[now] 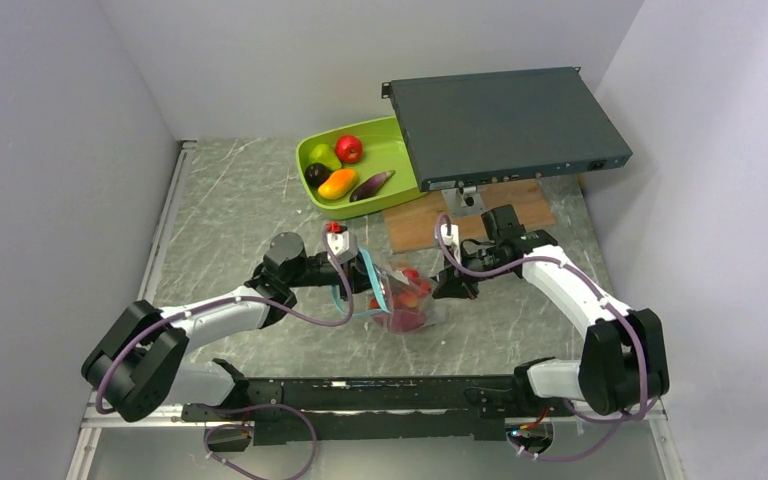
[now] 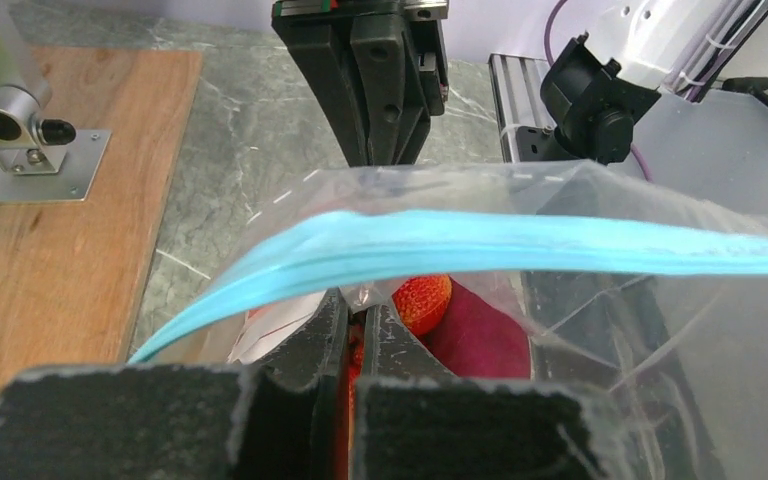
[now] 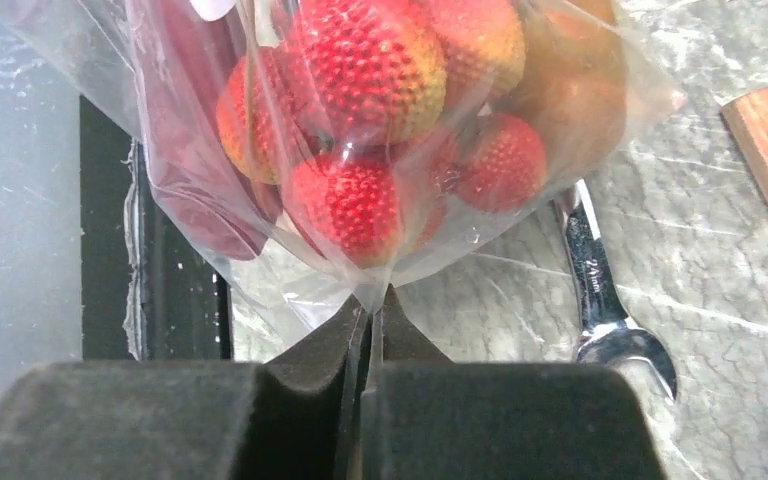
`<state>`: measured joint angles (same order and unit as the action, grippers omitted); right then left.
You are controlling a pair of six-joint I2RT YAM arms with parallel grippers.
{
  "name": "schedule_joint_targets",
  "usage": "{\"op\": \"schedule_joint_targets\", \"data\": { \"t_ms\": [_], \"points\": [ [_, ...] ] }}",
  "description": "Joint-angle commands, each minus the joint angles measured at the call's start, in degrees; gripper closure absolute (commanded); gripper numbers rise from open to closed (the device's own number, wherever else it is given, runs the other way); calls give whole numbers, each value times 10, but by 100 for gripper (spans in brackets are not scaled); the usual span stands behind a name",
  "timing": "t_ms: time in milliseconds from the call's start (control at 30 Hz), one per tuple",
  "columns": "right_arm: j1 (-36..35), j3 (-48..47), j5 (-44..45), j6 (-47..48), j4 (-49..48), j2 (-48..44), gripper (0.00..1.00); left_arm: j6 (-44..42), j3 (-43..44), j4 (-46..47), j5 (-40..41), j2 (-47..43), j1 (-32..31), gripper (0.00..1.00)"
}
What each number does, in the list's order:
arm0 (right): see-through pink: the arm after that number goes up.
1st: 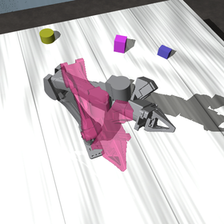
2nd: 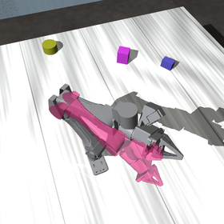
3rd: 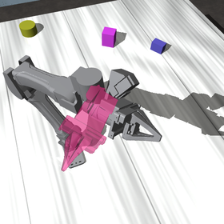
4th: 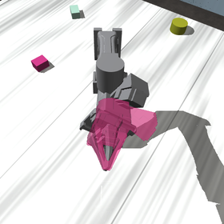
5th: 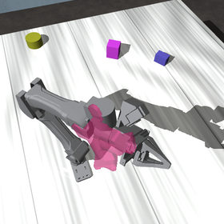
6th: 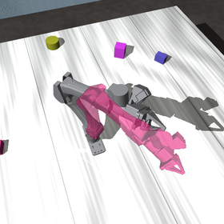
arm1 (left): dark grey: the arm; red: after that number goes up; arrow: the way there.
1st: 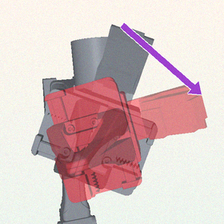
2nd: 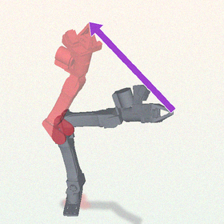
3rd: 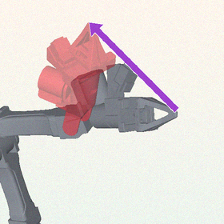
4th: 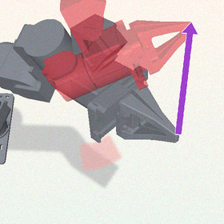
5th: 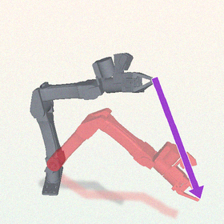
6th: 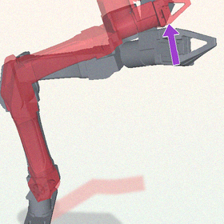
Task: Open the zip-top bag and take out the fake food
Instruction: Adjust the zipper food storage bag at the center of the board.
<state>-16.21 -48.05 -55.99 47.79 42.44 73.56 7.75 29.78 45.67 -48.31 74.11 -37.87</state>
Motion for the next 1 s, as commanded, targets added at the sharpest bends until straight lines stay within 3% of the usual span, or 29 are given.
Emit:
{"op": "schedule_joint_targets", "data": {
  "t_ms": [0, 233, 300, 400, 500, 567, 733, 800, 867, 967],
  "points": [
    [0, -30, -7, 0, -5, 14, 100, -58, 3, 6, -19, -14, -3, 100],
    [10, 33, 204, -83, -148, -48, 100, -142, -7, -117, 3, -44, -3, 100],
    [10, 28, 194, -61, -125, -43, 100, -144, -14, -114, -1, -36, -4, 100],
    [-2, 13, 61, 54, -20, -33, 100, -146, -5, -117, -19, -2, -7, 100],
    [-14, 3, -10, 143, 48, -40, 46, -153, 13, -129, -52, 30, -16, 100],
    [-18, 12, -24, 160, 44, -56, 30, -166, 26, -156, -69, 41, -23, 100],
    [-41, 24, -43, 136, -2, -63, 13, -197, 36, -213, -75, 53, -44, 100],
    [-59, 12, -45, 121, -17, -42, 10, -196, 34, -214, -68, 58, -50, 100],
    [-80, -5, -42, 99, -30, -14, 1, -188, 30, -212, -60, 61, -55, 100],
    [-104, -31, -36, 50, -64, 22, 0, -172, 19, -192, -45, 56, -56, 100]
  ]
}}
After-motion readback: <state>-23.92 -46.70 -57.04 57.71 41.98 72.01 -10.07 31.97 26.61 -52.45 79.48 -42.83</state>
